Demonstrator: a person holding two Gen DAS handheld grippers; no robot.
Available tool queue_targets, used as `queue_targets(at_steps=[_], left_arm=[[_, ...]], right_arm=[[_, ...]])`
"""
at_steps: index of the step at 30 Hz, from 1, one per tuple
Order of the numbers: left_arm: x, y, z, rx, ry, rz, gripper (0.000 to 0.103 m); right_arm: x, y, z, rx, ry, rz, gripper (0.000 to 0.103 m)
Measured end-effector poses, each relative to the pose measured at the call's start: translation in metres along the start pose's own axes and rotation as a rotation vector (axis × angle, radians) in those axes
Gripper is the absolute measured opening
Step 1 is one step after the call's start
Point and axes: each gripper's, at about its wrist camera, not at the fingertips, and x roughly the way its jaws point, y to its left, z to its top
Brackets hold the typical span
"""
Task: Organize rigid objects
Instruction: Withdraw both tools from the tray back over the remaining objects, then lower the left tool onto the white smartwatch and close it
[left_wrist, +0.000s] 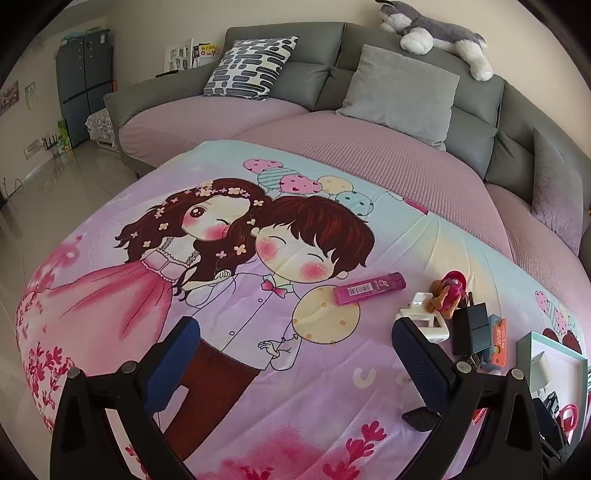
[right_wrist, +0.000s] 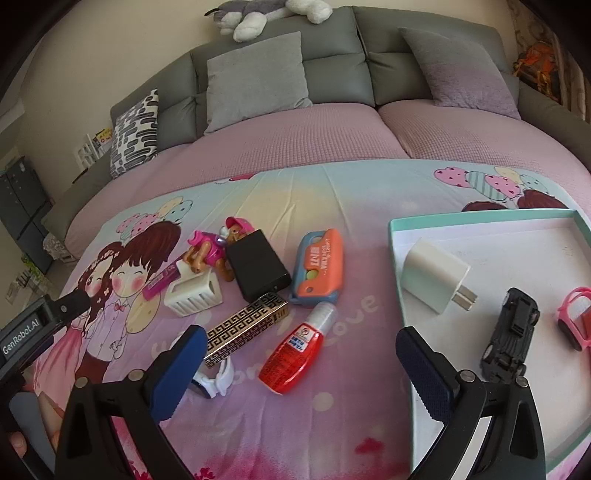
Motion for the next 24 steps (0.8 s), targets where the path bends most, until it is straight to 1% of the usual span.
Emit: queue_targets(at_steps=[2,5,9,11,13,15,17,20,24], left_arm=[[0.006,0.002,-0.002,0.005,0.023,-0.009,0.103],[0.014,0.002,-0.006,0.01,0.057,-0.042,0.103],[0.02,-0.006,-0.011,0.037,0.09,-0.078,0.103],[0.023,-0.013,-0.013,0.069,0.11,-0.09,0.103],[0.026,-0.021,-0.016,0.099,0.132,-0.117,0.103],[0.029,-0.03,-0.02,0.127,0.154,-0.143,0.103],[0.031,-0.039,-0.023,0.166,0.171,-0.164,0.103],[0.03,-0.05,-0.028,0.218,0.183,-0.187,0.103],[0.029,-0.06,-0.032,0.257,0.196,-0.227,0.103]], right_arm=[[0.008,0.005,-0.003,-0.009,0.024,-0.004,0.103],[0.017,0.004,-0.006,-0.006,0.05,-0.028,0.103],[0.016,0.003,-0.006,-0.013,0.047,-0.034,0.103],[0.01,-0.001,-0.004,0.008,0.027,-0.025,0.103],[0.005,-0.007,-0.001,0.025,0.008,-0.037,0.103],[0.0,-0.013,0.001,0.057,-0.002,0.006,0.103],[-0.004,-0.017,0.003,0.077,-0.01,0.024,0.103],[-0.012,-0.019,0.006,0.074,-0.047,-0.029,0.103],[-0.023,-0.029,0.01,0.109,-0.088,-0.028,0.103]])
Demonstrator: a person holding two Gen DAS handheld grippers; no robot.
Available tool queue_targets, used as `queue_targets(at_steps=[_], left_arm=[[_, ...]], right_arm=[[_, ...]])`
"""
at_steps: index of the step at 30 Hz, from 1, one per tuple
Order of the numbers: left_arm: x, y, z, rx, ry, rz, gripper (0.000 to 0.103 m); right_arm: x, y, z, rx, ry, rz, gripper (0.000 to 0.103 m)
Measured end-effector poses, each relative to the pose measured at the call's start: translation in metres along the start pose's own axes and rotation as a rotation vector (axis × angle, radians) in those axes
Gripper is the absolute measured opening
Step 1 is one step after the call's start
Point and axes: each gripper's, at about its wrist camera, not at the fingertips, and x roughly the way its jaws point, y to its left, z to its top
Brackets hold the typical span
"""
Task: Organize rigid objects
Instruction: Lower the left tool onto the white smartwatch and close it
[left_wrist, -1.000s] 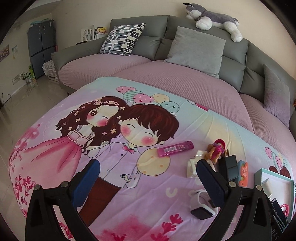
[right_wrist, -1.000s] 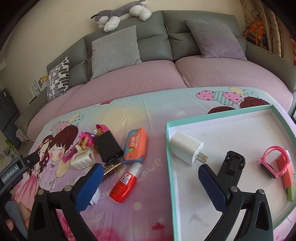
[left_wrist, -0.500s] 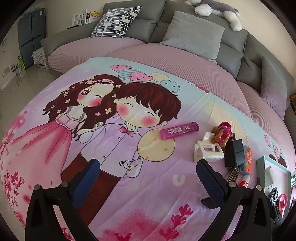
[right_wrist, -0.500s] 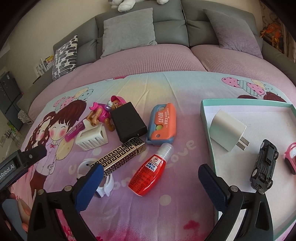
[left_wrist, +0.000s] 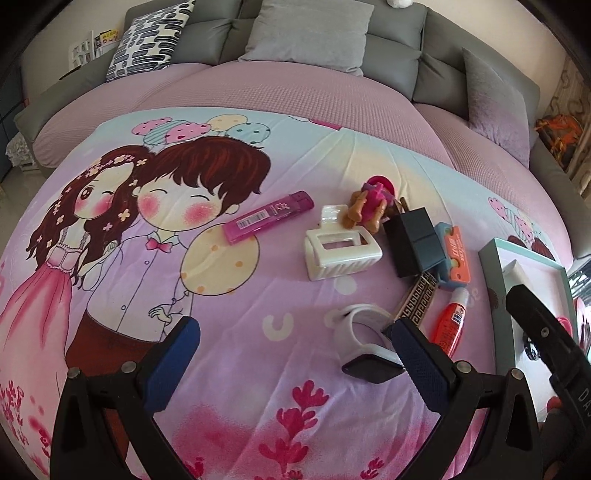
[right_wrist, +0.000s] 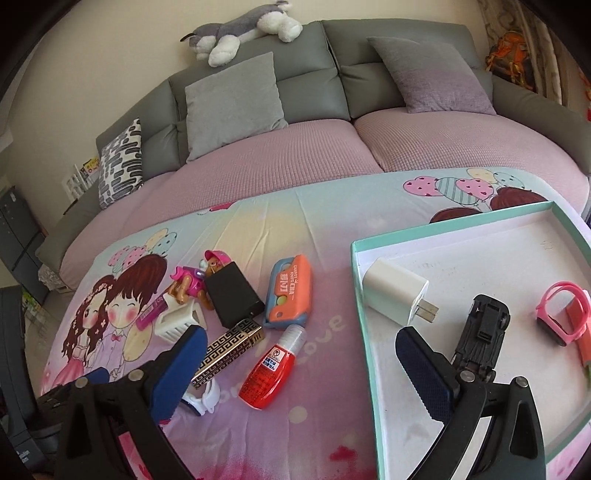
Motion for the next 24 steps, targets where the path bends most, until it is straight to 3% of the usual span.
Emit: queue_targets(at_steps=[7,10,18,20,24], left_arm=[[0.015,-0.024,-0.005,0.083,0.051,-0.055,0.103],[0.025,-0.031,-0.009,0.105,0.075,-0.031,0.103],[0.029,-0.026,-0.01,0.076,0.063,-0.033,0.103],[0.028,-0.027,-0.01,0.083,0.062,-0.037,0.101],[0.025,-0.03,-0.009,0.089,0.06,-0.076,0.084]], right_arm=[[-0.001,-0.009,0.002,0.029,0.002,-0.005,0.103],[0.002,-0.009,0.001,0.029,0.019,0.006,0.103],[0.005,-0.008,-0.002,0.037,0.047,0.017,0.103],[0.006,-0.007,-0.002,0.037,0.048,0.018,0.103],[0.007,-0.004,-0.004,0.03,0.052,0.022,0.103]])
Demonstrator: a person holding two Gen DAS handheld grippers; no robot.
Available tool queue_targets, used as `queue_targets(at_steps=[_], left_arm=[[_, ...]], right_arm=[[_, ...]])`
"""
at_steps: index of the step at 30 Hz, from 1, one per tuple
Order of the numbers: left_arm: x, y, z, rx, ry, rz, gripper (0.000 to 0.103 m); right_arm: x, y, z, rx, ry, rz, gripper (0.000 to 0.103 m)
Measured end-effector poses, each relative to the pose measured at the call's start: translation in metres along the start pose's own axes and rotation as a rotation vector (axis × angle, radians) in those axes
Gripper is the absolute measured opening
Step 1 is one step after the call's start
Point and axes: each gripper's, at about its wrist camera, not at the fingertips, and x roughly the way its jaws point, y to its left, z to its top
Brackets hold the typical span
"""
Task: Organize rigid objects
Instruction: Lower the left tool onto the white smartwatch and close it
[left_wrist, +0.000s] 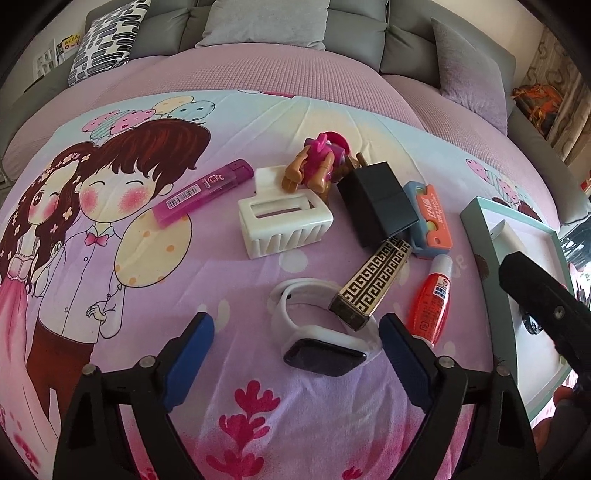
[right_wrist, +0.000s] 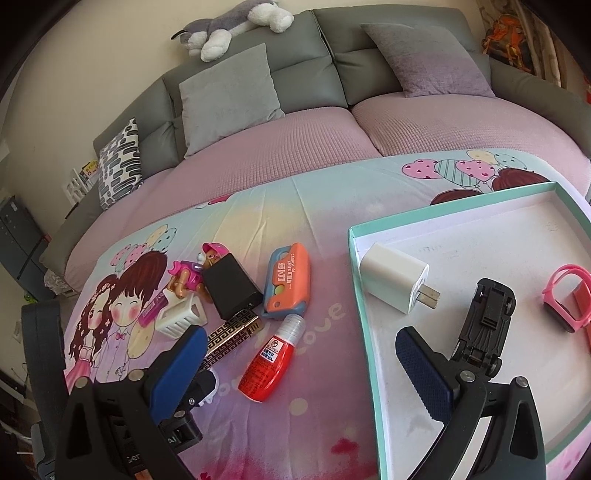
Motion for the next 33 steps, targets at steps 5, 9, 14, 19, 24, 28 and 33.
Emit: queue_targets(at_steps=[5,9,14,19,24,28,33], left_arm=[[0.003,-0.011,-0.001,0.036,0.007,-0.03,0.065],[0.002,-0.011,-0.001,0.041,0.005,-0.044,0.06],[-0.004,-0.007,-0.001,0.042,-0.006,-0.016,0.06],[-0.013,0.008,0.0,0.005,-0.028,0.026,0.06],[-0.03,0.02,0.003,-0.033,-0.081,0.065,0.06],[-0.033,0.03,0.004,-0.062,-0.099,0.086,0.06],[-0.032,0.04,0.003,-0.09,-0.096,0.129,0.06]], right_arm=[[0.0,0.003,-0.001,-0.008,0.0,0.002,0.103],[0.002,0.003,-0.001,-0.008,0.008,0.003,0.103],[0.005,0.004,-0.002,-0.012,0.016,0.001,0.103],[0.006,0.006,-0.003,-0.016,0.021,0.002,0.103],[0.007,0.013,-0.005,-0.039,0.02,0.002,0.103],[0.008,0.02,-0.008,-0.069,0.013,-0.007,0.098],[0.017,0.028,-0.013,-0.118,0.03,-0.033,0.091]])
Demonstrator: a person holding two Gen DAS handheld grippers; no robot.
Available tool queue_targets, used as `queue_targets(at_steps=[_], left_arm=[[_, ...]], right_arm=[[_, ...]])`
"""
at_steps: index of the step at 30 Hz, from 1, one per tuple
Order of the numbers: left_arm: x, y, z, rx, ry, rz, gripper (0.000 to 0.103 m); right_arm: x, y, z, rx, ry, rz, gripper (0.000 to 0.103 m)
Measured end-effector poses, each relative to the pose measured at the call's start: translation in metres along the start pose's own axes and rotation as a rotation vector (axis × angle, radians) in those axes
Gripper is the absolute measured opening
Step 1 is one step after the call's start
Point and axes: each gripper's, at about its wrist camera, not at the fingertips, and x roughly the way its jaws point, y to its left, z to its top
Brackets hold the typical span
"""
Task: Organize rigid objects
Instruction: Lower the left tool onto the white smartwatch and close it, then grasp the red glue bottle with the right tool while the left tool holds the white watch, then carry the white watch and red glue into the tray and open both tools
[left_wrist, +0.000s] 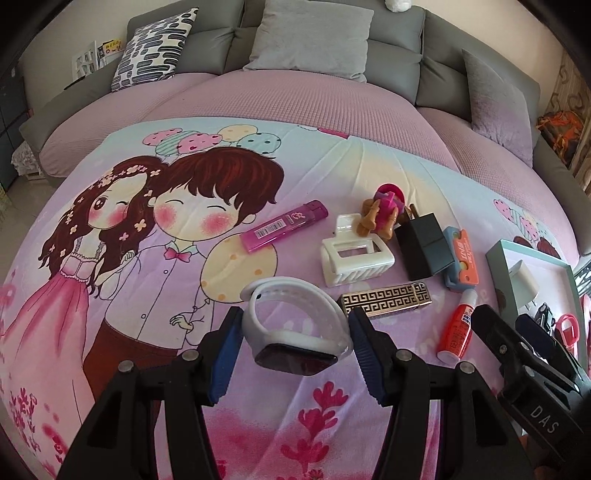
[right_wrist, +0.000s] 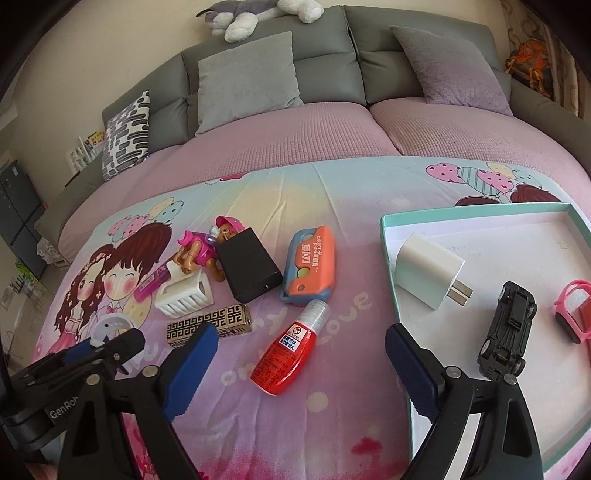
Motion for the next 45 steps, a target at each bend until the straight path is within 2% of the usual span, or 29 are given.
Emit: queue_targets(at_steps=[7,12,15,18,25,28,29,39,41,45], left_arm=[[0.003,0.002,0.0,-0.009,0.006,-0.004,0.06],[0.005,0.002,-0.001,-0.008,0.014,0.0,0.06],[0.006,0.001,-0.001,-0.005,0.015,0.001,0.06],[0.006,0.0,-0.002,0.0,0.016,0.0,0.06],[0.006,-0.001,-0.002,0.008,0.019,0.003,0.06],[0.004,-0.001,-0.001,0.007,0.013,0.003,0.06],[0.003,0.0,-0.001,0.007,0.009,0.003,0.06],[0.003,-0.004,-0.001,0.014,0.012,0.001,0.06],[0.004,-0.004,-0.001,0.017,0.015,0.003,0.06],[0.006,-0.004,-0.001,0.018,0.019,0.001,0.06]], right_arm=[[0.015,0.015,-0.008,-0.084,0.039,-0.027,0.076],[0.029,0.017,-0.013,-0.104,0.084,-0.047,0.065],[0.03,0.017,-0.014,-0.121,0.082,-0.078,0.06],[0.029,0.017,-0.014,-0.118,0.081,-0.062,0.046],[0.029,0.018,-0.015,-0.12,0.087,-0.05,0.043],[0.023,0.014,-0.012,-0.086,0.085,-0.028,0.027],[0.021,0.013,-0.011,-0.081,0.08,-0.02,0.025],[0.026,0.017,-0.013,-0.109,0.101,-0.033,0.025],[0.033,0.018,-0.016,-0.108,0.138,-0.029,0.026],[0.034,0.02,-0.018,-0.121,0.128,-0.044,0.026]])
